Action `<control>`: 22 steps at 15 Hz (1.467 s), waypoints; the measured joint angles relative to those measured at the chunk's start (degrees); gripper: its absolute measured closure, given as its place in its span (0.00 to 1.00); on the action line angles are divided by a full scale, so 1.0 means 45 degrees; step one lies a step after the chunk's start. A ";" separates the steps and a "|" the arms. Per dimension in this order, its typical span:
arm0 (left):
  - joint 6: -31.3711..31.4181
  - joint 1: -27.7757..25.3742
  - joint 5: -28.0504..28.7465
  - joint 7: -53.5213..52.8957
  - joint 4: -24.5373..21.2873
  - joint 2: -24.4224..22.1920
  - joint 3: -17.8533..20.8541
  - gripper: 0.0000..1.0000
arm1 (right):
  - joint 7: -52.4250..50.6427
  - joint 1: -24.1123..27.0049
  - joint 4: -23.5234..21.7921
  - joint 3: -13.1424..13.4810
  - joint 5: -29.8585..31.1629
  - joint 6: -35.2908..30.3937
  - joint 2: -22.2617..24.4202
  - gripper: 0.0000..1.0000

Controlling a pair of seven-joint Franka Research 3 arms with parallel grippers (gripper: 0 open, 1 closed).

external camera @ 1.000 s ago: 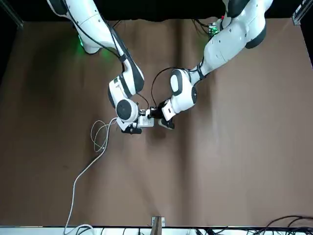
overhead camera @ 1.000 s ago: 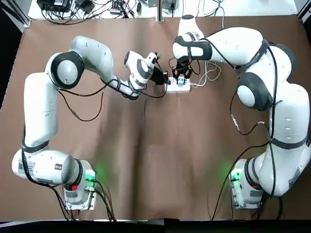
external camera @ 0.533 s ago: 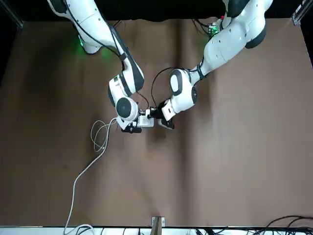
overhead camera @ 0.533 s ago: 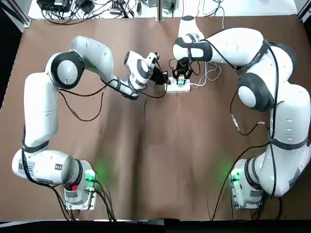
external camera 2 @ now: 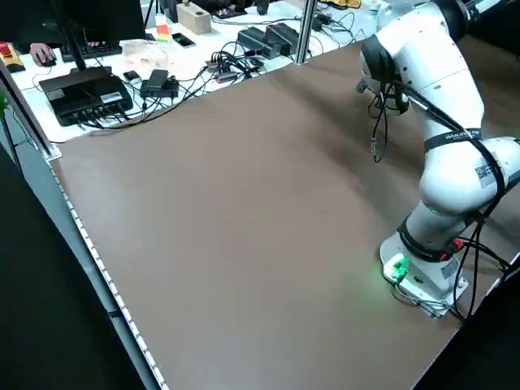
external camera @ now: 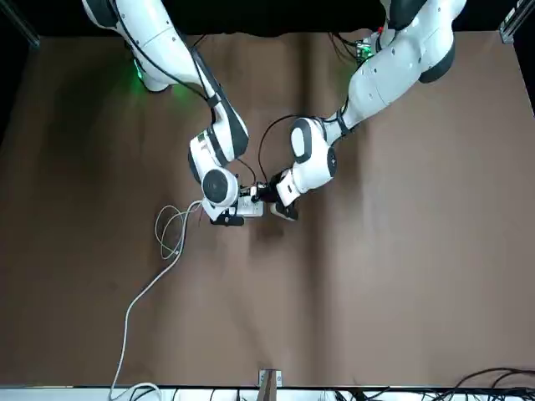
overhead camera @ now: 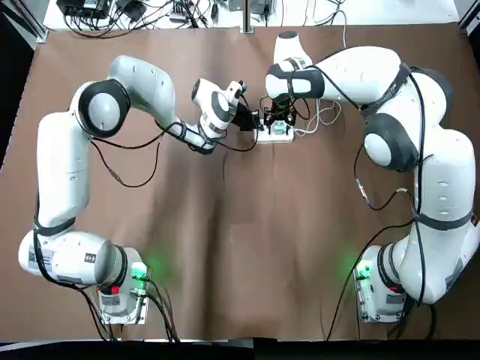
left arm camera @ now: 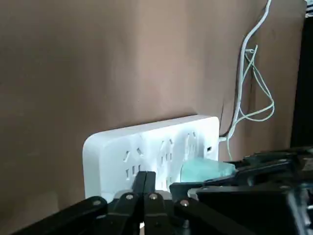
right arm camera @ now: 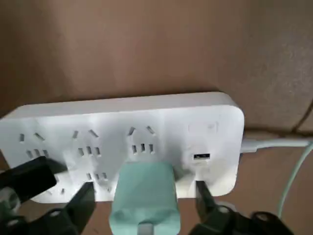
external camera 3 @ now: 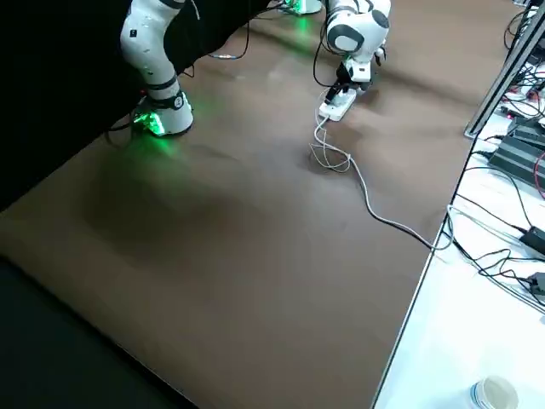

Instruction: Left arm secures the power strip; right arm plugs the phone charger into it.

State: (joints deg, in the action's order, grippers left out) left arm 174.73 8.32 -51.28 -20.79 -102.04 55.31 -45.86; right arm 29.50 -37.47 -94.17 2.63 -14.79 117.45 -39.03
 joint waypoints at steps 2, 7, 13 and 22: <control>0.0002 0.0001 0.0000 0.0000 0.0000 0.0000 0.0000 0.99 | -0.0001 0.0082 0.0249 0.0033 -0.0001 -0.0111 0.0015 0.00; 0.0005 0.0004 0.0000 0.0000 0.0003 0.0001 0.0001 0.99 | -0.0005 0.0864 0.1893 0.0109 -0.0040 -0.2406 0.0148 0.00; 0.0026 0.0096 0.0000 0.0003 0.0281 0.0130 0.0047 0.99 | -0.0238 0.2772 0.4144 0.0125 -0.0071 -0.5372 0.0340 0.00; 0.0129 0.0157 -0.0001 0.0484 0.0768 0.0143 0.0032 0.99 | -0.3121 0.5670 0.4841 0.0227 0.0231 -0.6482 0.1847 0.00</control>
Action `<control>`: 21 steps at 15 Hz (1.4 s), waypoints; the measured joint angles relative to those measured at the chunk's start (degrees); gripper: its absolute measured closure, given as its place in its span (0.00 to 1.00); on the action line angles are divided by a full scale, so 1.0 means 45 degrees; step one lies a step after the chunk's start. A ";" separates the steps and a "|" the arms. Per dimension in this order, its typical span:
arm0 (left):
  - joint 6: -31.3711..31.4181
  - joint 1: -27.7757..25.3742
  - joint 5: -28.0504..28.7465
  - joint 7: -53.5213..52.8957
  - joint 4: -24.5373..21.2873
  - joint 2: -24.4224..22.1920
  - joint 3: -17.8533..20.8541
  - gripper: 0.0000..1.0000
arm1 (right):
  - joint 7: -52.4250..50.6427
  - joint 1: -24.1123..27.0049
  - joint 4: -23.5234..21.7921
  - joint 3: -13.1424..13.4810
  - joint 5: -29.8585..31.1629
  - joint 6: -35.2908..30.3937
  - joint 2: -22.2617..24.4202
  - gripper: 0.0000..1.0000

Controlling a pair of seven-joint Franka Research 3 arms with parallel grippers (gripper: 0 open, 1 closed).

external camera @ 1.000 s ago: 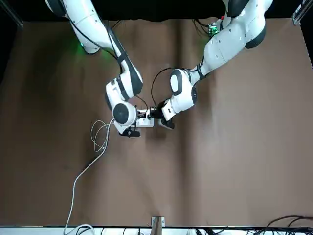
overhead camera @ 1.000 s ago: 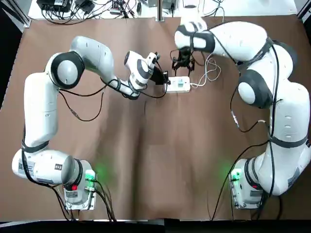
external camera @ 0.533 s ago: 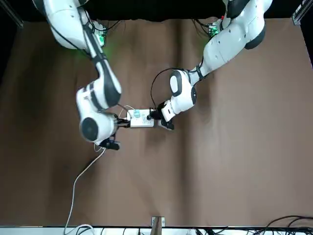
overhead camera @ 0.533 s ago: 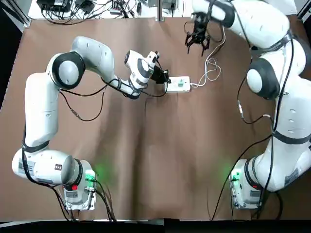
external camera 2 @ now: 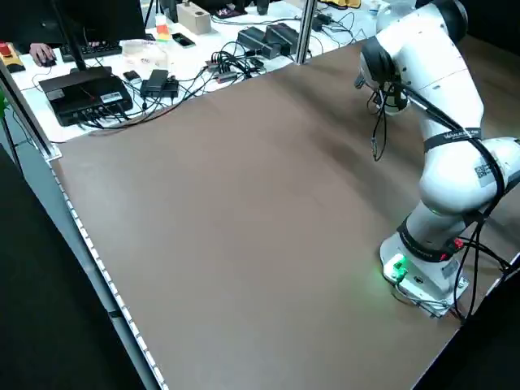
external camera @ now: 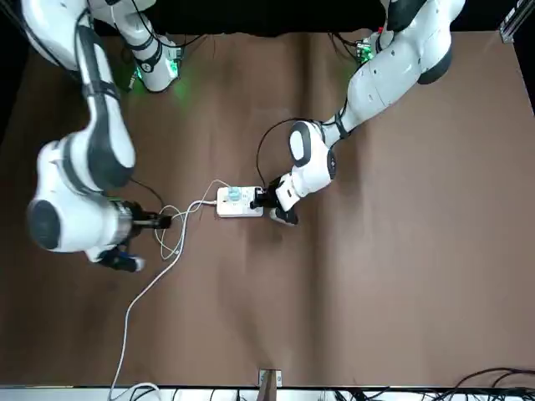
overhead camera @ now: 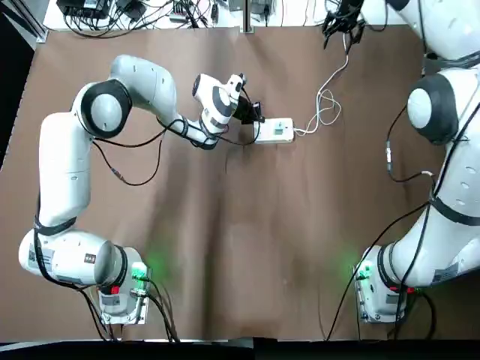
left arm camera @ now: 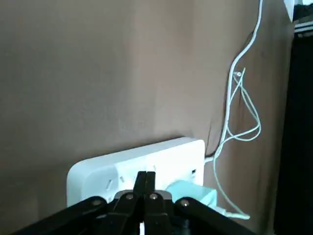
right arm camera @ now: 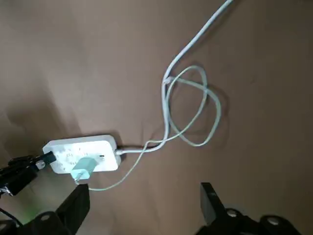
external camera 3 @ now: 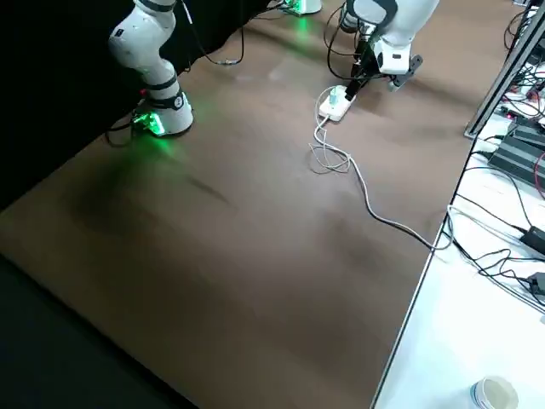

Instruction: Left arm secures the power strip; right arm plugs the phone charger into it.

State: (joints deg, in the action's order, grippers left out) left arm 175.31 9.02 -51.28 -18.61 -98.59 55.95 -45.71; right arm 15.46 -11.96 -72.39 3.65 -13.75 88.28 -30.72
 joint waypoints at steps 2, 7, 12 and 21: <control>0.0016 -0.0007 0.0000 0.0435 0.0080 -0.0160 -0.0033 0.99 | -0.0245 0.0307 0.0003 0.0001 0.0375 -0.0060 0.0442 0.00; -0.0016 -0.0173 0.0000 0.0869 0.0044 -0.0907 -0.0038 0.99 | -0.0258 0.0610 0.0239 0.0006 0.1139 -0.0076 0.1040 0.00; -0.1921 -0.1117 0.0000 0.0892 -0.0057 -0.1593 0.0108 0.99 | -0.0352 0.1104 0.0489 0.0009 0.1327 -0.0317 0.1982 0.00; -0.7877 -0.2182 0.3963 0.3834 0.0489 -0.3591 0.2105 0.99 | -0.1504 0.1456 0.0446 0.0046 0.1572 -0.1678 0.4362 0.00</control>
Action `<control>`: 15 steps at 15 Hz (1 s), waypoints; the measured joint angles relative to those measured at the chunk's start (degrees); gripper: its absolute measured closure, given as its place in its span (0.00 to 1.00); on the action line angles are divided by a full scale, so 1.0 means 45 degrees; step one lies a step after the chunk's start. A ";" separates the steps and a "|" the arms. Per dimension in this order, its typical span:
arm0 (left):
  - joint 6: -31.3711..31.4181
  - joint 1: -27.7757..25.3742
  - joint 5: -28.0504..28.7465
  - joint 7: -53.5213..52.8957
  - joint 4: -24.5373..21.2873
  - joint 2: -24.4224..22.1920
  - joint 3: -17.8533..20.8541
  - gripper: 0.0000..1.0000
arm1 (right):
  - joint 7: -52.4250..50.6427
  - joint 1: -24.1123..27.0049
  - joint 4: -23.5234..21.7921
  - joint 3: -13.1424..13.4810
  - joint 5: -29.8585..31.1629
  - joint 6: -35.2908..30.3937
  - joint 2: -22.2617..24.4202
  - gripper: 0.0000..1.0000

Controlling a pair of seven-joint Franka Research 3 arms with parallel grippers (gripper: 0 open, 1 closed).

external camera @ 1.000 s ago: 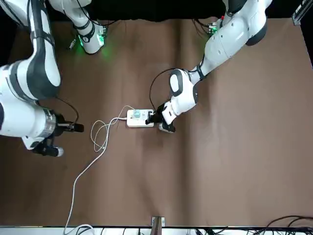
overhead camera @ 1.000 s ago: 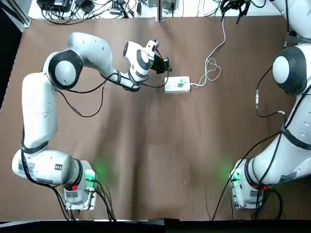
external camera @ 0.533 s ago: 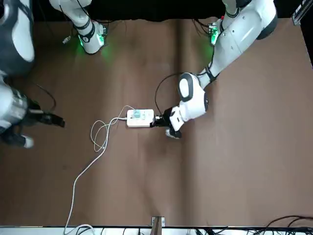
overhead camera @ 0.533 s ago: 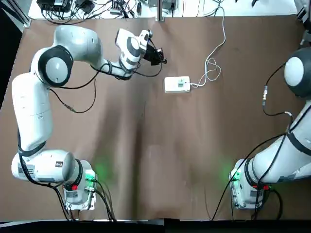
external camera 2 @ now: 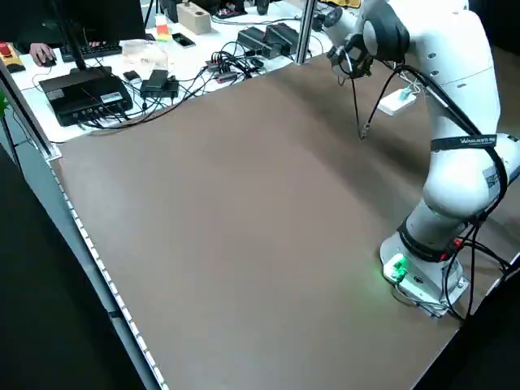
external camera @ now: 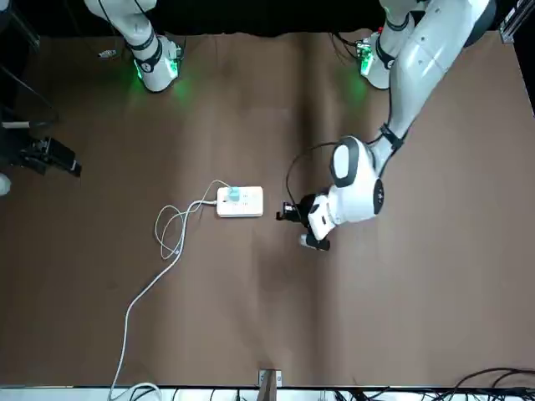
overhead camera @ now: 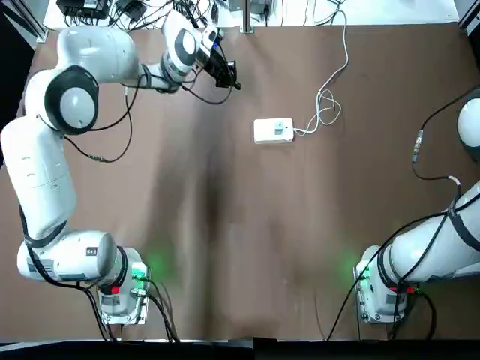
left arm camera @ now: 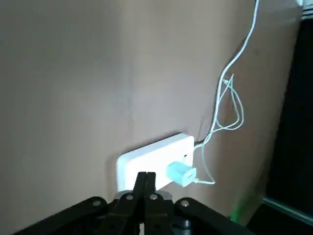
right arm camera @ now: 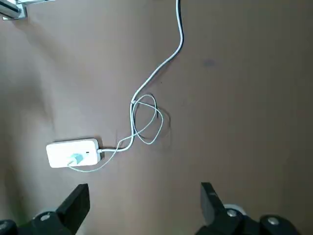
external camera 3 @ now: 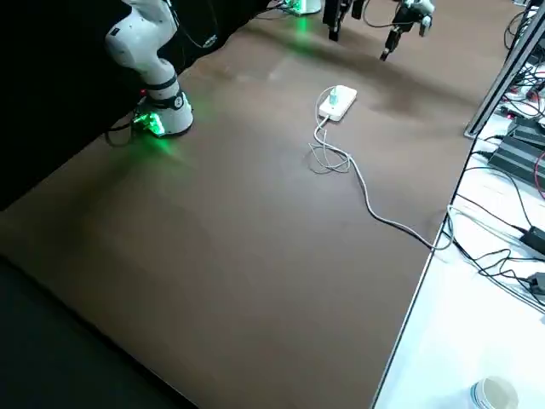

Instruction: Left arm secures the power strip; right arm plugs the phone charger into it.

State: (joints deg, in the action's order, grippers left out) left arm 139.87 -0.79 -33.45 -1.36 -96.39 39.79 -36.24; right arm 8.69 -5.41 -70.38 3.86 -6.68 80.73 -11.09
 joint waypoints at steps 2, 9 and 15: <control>-0.0977 -0.0547 0.1448 0.0456 0.0121 -0.0417 0.0003 0.99 | -0.0009 0.0003 -0.0396 0.0115 0.0005 0.0029 0.0502 0.00; -0.4006 -0.1775 0.4627 0.1865 0.0837 -0.1738 0.0071 0.93 | -0.0207 0.0068 -0.2282 0.0205 0.0018 0.1115 0.2240 0.00; -0.5449 -0.2878 0.6742 0.2357 0.1012 -0.3245 0.0126 0.55 | -0.0526 0.0087 -0.2376 0.0213 0.0137 0.1435 0.2190 0.00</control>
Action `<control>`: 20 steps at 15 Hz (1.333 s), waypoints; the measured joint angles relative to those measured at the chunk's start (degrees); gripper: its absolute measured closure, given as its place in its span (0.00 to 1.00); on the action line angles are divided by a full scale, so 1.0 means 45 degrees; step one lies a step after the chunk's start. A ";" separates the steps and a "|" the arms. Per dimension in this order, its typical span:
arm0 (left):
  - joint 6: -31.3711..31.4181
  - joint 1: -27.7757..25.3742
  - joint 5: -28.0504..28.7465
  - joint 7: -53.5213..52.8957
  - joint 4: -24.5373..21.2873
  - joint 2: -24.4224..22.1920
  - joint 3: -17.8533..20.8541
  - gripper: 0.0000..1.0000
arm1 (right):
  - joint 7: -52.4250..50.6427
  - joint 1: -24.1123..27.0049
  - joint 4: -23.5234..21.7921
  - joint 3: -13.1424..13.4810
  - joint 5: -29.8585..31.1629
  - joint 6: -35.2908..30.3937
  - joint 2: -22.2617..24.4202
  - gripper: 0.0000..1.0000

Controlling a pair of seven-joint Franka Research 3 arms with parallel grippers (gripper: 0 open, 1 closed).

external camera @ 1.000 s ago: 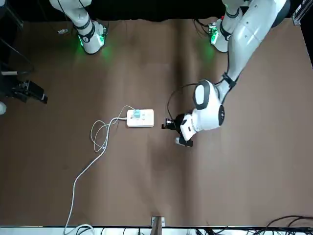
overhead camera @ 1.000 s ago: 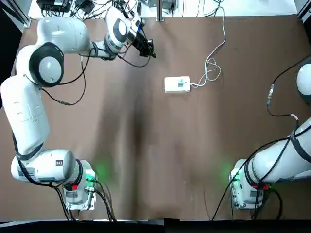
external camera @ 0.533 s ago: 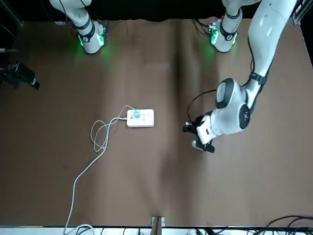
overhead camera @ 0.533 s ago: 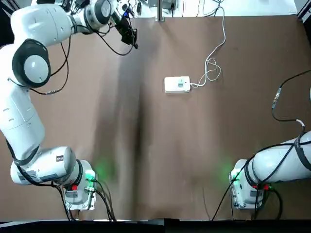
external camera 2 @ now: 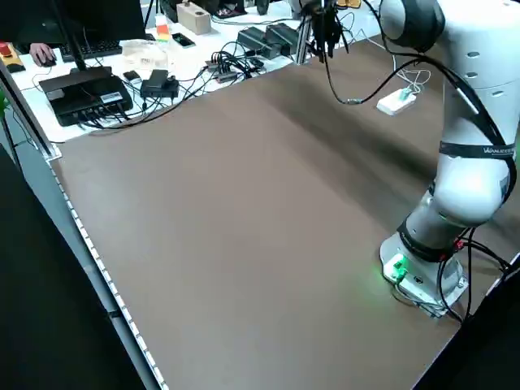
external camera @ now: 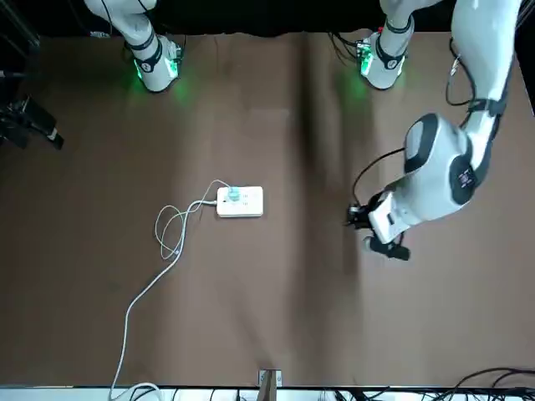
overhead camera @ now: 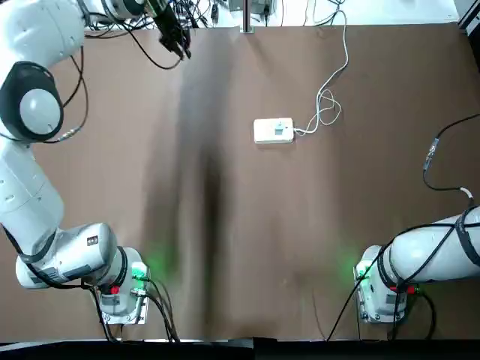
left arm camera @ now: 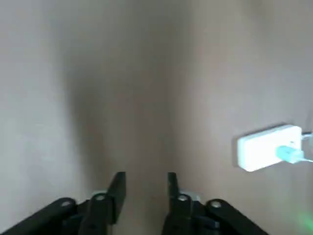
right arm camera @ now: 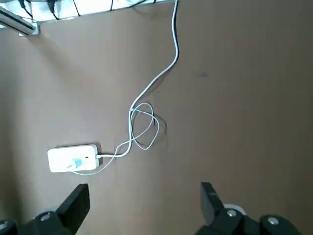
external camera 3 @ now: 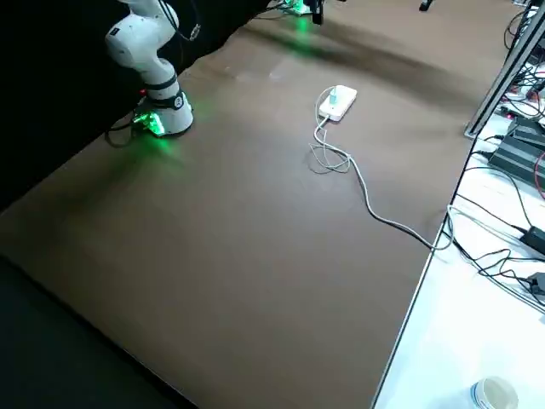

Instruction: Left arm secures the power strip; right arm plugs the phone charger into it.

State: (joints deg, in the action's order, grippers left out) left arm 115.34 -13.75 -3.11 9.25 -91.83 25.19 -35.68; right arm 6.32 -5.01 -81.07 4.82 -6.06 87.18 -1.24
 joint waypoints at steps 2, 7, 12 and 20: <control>-0.0275 -0.0378 0.0957 0.0305 0.0020 -0.0625 0.0011 0.37 | -0.0028 0.0012 0.0000 0.0020 0.0022 0.0072 -0.0184 0.00; -0.0565 -0.1370 0.2043 0.0595 0.0058 -0.2479 0.0042 0.00 | -0.0040 0.0038 0.0029 0.0035 0.0036 0.0111 -0.0252 0.00; -0.1328 -0.2535 0.2778 0.0570 0.1073 -0.3732 0.0099 0.00 | -0.0980 0.0023 -0.0002 -0.0040 0.1108 0.0011 -0.0255 0.00; -0.2939 -0.2035 0.2200 0.0479 0.1838 -0.3771 0.1256 0.00 | -0.1130 0.0086 -0.0412 -0.0010 0.1072 0.0060 -0.0297 0.00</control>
State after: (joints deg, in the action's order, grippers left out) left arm 102.12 -22.90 6.79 11.40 -83.56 8.22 -30.02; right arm 1.23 -4.63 -82.93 4.77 -1.24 87.46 -2.58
